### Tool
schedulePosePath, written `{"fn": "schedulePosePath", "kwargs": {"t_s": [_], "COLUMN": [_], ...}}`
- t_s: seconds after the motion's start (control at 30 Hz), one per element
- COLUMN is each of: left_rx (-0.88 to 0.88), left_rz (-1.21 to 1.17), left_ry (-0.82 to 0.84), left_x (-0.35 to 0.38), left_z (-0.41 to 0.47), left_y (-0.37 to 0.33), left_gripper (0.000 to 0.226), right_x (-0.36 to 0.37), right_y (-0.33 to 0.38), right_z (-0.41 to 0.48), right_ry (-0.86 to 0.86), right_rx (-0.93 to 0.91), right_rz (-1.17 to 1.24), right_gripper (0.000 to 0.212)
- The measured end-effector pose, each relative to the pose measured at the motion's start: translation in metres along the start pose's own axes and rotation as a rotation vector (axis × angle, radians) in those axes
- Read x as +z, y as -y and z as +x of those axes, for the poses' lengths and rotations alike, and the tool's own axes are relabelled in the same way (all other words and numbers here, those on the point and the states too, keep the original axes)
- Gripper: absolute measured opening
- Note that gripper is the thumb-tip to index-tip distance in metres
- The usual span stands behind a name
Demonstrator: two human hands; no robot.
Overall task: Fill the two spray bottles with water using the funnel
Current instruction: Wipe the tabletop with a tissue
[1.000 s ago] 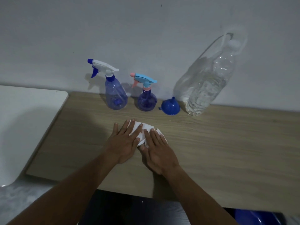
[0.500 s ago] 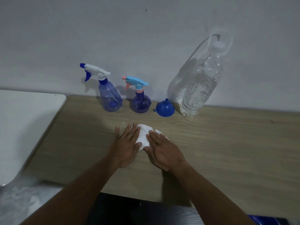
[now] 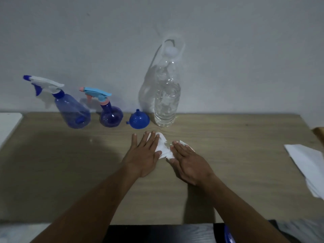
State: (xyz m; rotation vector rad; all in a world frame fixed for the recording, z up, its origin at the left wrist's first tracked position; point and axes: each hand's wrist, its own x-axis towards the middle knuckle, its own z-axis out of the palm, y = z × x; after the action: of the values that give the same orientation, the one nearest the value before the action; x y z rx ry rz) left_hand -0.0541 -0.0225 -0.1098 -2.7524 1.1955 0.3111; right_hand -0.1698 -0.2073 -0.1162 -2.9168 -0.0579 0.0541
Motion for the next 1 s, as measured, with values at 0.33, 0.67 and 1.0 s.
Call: {"fn": "schedulePosePath", "kwargs": {"t_s": [0.33,0.67,1.0], "left_rx": [0.060,0.091,-0.013], "left_rz": [-0.032,0.033,0.044], "left_ry": [0.032,0.071,0.065], "left_x": [-0.006,-0.006,0.010], "left_z": [0.010,-0.047,-0.135], "left_y": [-0.054,0.010,0.150], "left_gripper": [0.066,0.070,0.067], "right_x": [-0.009,0.009,0.046], "right_y": [-0.007,0.092,0.237], "right_z": [-0.044,-0.010,0.055], "right_ry": [0.021,0.085,0.099], "right_rx": [0.166,0.208,0.146], "right_rz": [0.096,0.251,0.257], "right_gripper": [0.096,0.094,0.071]}}
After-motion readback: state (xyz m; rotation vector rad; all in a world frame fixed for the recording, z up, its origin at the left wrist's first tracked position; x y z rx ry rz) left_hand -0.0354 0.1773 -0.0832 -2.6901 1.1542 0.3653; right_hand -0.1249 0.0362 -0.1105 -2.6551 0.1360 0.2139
